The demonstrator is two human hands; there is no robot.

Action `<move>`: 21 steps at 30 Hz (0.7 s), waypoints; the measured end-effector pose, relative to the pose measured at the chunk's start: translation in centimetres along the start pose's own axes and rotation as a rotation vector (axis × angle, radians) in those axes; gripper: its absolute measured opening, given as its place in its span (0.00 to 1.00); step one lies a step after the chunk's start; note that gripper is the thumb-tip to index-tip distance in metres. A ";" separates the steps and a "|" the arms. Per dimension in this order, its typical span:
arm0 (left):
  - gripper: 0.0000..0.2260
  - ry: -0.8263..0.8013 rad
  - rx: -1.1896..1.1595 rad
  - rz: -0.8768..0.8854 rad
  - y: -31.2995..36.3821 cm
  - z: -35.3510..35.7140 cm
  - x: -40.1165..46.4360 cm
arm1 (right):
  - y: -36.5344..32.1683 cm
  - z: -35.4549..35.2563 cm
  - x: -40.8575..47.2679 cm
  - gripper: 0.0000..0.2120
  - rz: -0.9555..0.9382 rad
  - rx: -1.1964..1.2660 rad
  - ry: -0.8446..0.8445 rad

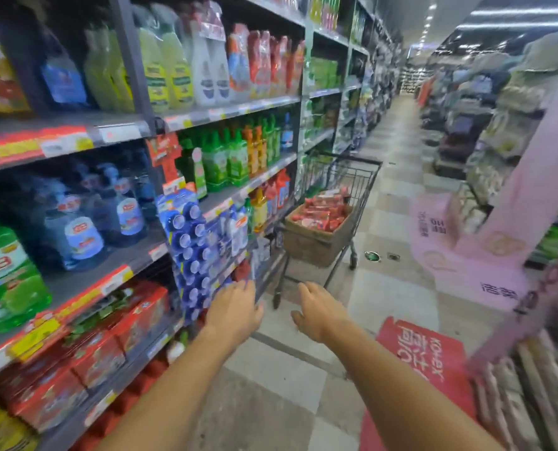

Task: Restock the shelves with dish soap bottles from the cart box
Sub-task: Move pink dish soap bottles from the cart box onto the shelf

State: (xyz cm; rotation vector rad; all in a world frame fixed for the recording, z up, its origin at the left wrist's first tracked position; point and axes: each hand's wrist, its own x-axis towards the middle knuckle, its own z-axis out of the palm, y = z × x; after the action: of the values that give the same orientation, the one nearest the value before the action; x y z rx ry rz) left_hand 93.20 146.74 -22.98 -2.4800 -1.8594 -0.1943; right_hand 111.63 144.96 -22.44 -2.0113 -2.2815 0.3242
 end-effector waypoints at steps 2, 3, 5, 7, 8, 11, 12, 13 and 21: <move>0.18 -0.017 0.011 0.032 3.5 0.3 3.0 | 3.8 -1.0 0.8 0.25 0.047 0.019 0.013; 0.17 -0.019 0.012 0.053 5.1 0.4 4.3 | 5.5 -1.3 1.2 0.25 0.065 0.023 0.004; 0.17 -0.007 0.005 0.099 8.1 0.6 7.2 | 9.0 -1.9 2.4 0.26 0.099 0.038 -0.004; 0.17 -0.004 -0.023 0.142 10.8 1.1 9.9 | 12.2 -2.2 3.6 0.24 0.133 0.065 0.013; 0.18 -0.008 -0.022 0.162 12.0 1.5 11.2 | 13.7 -2.2 4.1 0.23 0.140 0.068 0.024; 0.20 -0.036 -0.013 0.214 15.2 3.5 15.2 | 17.8 -2.1 5.8 0.24 0.173 0.074 0.028; 0.21 -0.051 -0.014 0.227 16.2 4.1 16.6 | 19.1 -2.0 6.4 0.25 0.181 0.077 0.025; 0.21 -0.065 -0.016 0.238 17.1 4.8 18.1 | 20.4 -1.9 7.2 0.25 0.191 0.083 0.017; 0.18 -0.103 0.026 0.238 22.5 9.3 33.4 | 32.3 -4.1 17.3 0.28 0.238 0.071 -0.027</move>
State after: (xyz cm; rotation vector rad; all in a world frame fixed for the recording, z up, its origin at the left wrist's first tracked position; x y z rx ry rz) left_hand 124.64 173.17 -27.13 -2.7107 -1.5681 -0.0345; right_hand 141.49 166.15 -26.60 -2.2568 -2.0149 0.4440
